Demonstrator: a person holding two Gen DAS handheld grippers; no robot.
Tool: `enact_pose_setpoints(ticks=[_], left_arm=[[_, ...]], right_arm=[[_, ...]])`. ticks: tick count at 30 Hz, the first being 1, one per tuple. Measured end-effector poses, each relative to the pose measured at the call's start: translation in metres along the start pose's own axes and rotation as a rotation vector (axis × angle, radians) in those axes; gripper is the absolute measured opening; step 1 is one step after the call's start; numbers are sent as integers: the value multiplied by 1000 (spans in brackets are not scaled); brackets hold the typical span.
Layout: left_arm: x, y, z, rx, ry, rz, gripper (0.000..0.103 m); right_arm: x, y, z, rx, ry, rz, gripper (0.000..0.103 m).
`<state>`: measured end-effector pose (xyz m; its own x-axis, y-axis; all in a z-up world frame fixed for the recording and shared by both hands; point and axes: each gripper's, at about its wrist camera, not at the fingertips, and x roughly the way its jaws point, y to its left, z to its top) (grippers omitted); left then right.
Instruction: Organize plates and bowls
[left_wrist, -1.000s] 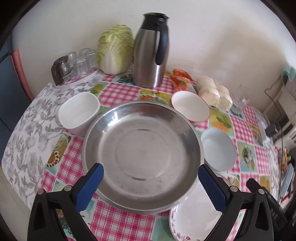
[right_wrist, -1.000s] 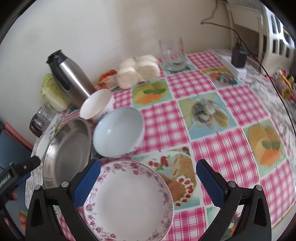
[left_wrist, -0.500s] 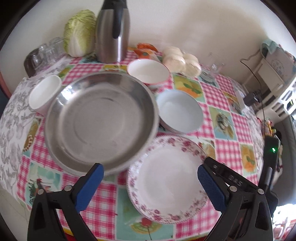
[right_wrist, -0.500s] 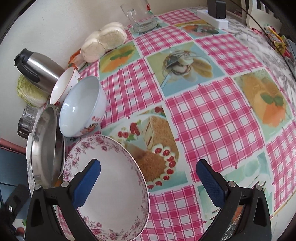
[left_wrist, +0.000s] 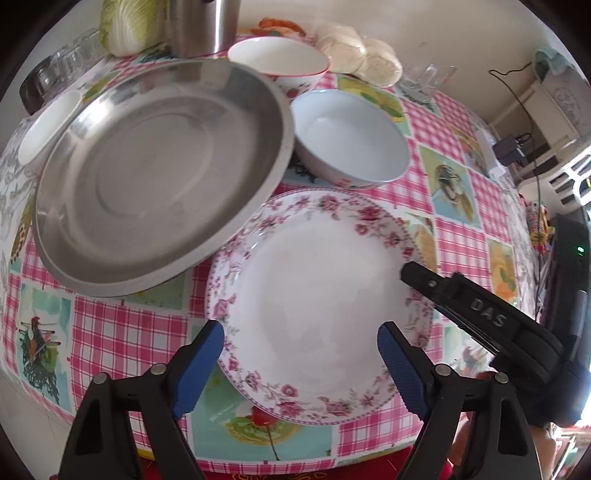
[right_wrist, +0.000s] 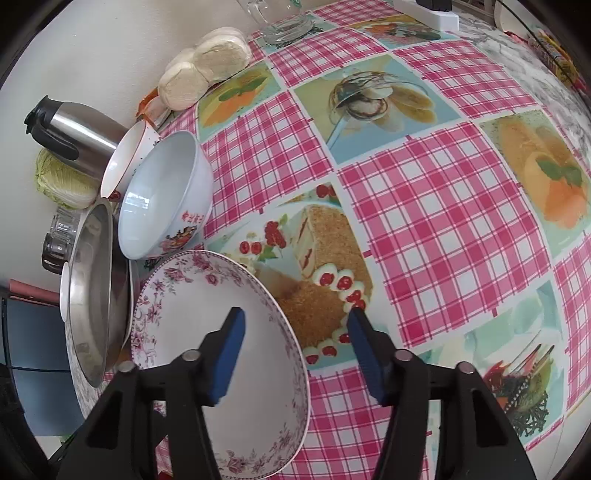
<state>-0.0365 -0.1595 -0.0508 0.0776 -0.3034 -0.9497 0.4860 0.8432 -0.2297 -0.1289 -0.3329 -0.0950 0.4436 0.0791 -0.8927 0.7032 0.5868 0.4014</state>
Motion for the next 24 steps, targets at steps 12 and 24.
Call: enact_pose_setpoints(ticks=[12, 24], left_arm=[[12, 21, -2, -79, 38, -1, 56], [-8, 33, -4, -117, -10, 8, 54]], right_arm=[[3, 5, -2, -32, 3, 18, 17], [7, 0, 1, -7, 10, 47, 17]])
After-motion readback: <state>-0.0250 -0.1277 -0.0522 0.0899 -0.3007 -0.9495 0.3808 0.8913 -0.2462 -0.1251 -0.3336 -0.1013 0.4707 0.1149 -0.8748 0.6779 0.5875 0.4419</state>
